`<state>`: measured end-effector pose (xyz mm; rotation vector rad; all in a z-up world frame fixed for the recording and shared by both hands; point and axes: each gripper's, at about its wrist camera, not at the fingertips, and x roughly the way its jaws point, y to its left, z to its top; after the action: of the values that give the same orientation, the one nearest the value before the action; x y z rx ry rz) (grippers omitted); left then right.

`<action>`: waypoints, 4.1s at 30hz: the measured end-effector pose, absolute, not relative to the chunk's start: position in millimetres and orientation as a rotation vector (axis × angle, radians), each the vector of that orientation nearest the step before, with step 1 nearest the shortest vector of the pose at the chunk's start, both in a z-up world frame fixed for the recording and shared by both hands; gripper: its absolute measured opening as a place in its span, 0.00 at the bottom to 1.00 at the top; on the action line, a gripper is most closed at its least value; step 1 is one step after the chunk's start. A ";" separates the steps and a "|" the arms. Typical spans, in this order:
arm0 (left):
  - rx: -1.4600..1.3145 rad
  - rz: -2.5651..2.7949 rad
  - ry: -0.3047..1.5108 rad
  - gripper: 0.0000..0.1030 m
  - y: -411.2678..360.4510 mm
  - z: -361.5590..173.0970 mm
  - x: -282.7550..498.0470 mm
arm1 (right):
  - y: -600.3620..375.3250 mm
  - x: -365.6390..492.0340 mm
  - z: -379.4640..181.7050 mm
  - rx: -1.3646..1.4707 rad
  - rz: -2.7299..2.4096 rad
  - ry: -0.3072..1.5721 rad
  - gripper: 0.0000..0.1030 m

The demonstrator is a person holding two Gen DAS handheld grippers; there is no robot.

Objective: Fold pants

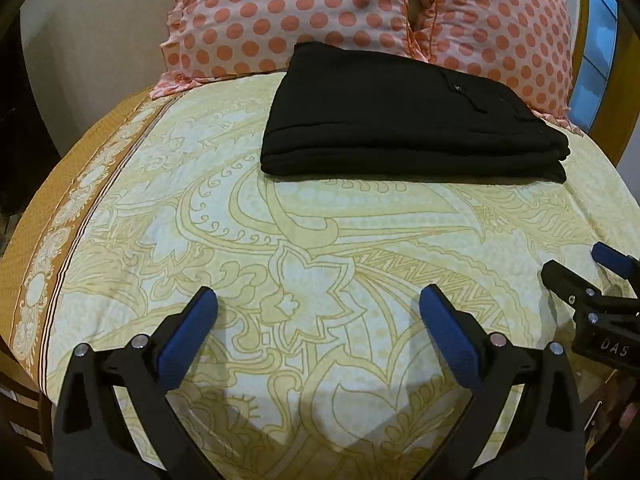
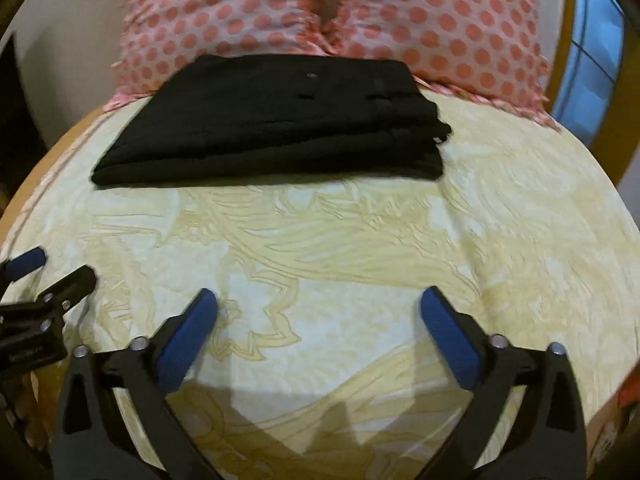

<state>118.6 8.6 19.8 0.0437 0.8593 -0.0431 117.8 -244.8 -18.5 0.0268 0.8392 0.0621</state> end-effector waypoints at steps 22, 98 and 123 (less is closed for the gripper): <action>0.036 -0.035 0.779 0.98 10.1 16.6 108.9 | -238.2 101.7 -22.6 0.016 0.089 0.739 0.99; 0.031 -0.033 0.798 0.98 10.6 17.7 110.8 | -230.8 101.4 -21.6 0.020 0.078 0.728 0.99; 0.031 -0.033 0.799 0.98 10.5 18.3 111.4 | -229.8 101.6 -21.4 0.021 0.076 0.726 0.99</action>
<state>111.4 10.5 18.3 0.0311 0.7989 -0.0326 101.6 -229.8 -21.4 0.0208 0.7265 0.0763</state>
